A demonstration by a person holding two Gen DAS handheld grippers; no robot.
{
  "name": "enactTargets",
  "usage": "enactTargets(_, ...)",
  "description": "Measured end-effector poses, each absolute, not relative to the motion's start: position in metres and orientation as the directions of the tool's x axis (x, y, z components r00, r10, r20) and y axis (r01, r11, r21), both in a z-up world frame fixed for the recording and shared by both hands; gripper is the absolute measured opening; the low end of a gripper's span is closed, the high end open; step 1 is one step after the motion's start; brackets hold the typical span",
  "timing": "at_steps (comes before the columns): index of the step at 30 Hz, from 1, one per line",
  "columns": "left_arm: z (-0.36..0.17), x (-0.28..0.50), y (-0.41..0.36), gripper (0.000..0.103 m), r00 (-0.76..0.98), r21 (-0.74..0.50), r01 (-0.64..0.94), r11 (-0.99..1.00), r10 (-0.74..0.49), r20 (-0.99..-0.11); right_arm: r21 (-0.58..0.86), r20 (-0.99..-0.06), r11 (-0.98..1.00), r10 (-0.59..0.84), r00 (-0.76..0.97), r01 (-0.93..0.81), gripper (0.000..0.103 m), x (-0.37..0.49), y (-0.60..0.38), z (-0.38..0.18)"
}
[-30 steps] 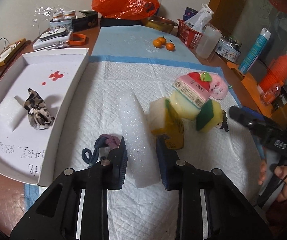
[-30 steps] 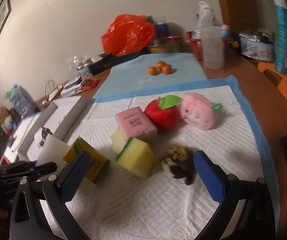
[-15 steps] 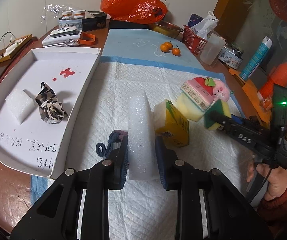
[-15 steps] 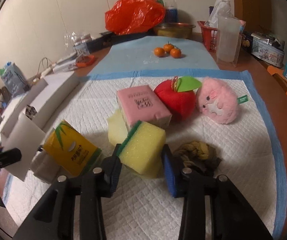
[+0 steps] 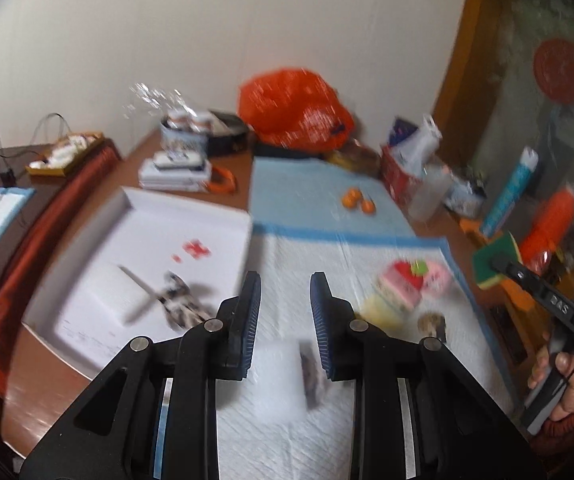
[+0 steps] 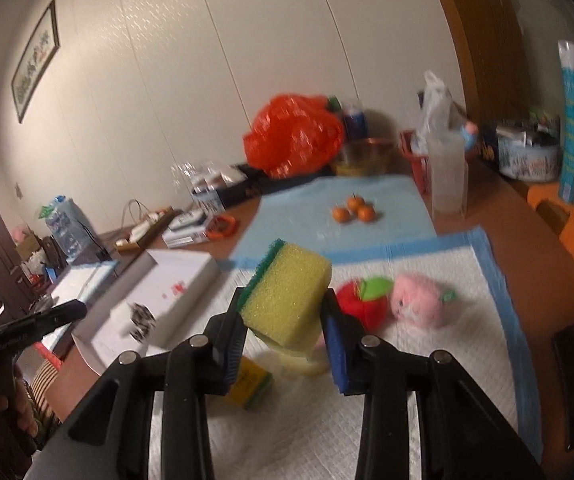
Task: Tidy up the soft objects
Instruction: 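Grasp the yellow-green sponge with the right gripper and lift it, then grasp the white foam block with the left gripper while the right holds the sponge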
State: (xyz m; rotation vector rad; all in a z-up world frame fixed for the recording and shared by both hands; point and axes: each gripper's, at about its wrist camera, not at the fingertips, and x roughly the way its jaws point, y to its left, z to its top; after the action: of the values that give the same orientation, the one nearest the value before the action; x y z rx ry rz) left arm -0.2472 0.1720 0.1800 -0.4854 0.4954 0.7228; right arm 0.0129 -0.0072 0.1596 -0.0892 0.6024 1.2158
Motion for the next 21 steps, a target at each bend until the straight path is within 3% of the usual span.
enactTargets(7, 0.24, -0.31, 0.194, 0.025, 0.597, -0.206, -0.791, 0.577, 0.652, -0.468, 0.246, -0.353, 0.27, 0.919, 0.173, -0.931, 0.035, -0.006, 0.0, 0.222)
enactTargets(13, 0.257, -0.333, 0.203, 0.025, 0.571, -0.188, -0.814, 0.55, 0.699, -0.43, 0.208, -0.272, 0.19, 0.954, 0.13, -0.959, 0.035, -0.031, 0.022, 0.262)
enactTargets(15, 0.252, -0.337, 0.203, 0.025, 0.576, -0.196, -0.811, 0.552, 0.689, -0.44, 0.208, -0.263, 0.168, 0.958, 0.111, -0.964, 0.035, -0.041, 0.031, 0.267)
enactTargets(21, 0.188, -0.301, 0.187, 0.025, 0.615, -0.211, -0.736, 0.643, 0.506, -0.605, 0.205, -0.277, 0.136, 0.958, 0.076, -0.969, 0.035, -0.06, 0.042, 0.256)
